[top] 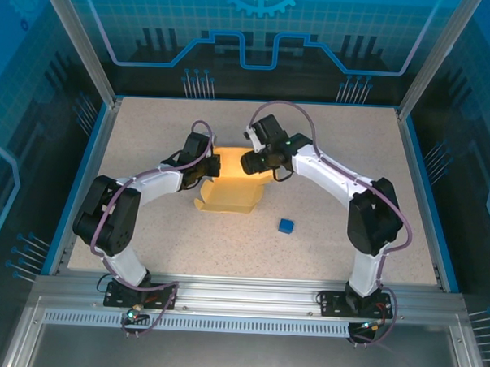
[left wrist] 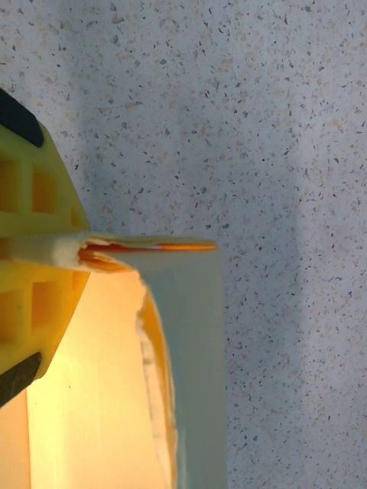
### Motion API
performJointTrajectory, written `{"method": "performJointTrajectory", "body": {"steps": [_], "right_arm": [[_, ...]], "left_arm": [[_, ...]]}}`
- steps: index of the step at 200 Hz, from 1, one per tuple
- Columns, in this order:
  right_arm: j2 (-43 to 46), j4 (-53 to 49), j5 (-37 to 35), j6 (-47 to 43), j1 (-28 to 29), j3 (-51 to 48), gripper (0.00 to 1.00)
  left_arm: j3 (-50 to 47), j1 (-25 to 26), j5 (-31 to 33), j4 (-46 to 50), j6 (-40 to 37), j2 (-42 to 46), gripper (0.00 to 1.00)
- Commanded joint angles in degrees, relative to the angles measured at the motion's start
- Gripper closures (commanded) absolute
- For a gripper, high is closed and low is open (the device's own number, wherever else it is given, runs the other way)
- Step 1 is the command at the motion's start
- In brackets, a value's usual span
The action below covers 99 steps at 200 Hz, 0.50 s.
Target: Fold the paper box
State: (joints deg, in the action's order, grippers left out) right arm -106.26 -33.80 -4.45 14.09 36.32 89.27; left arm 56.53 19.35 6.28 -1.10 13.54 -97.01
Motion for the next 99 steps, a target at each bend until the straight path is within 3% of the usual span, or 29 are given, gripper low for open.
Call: {"method": "performJointTrajectory", "body": {"steps": [1,99], "right_arm": [[5.4,0.2,-1.0,0.2,0.2,-3.3,0.48],[6.0,4.0,3.8,6.7,-1.0,-13.0,0.46]], "left_arm": [[1.8,0.3,1.0,1.3,-0.6,2.3,0.98],[2.8,0.3,0.6,1.4,-0.8,1.6,0.98]]}}
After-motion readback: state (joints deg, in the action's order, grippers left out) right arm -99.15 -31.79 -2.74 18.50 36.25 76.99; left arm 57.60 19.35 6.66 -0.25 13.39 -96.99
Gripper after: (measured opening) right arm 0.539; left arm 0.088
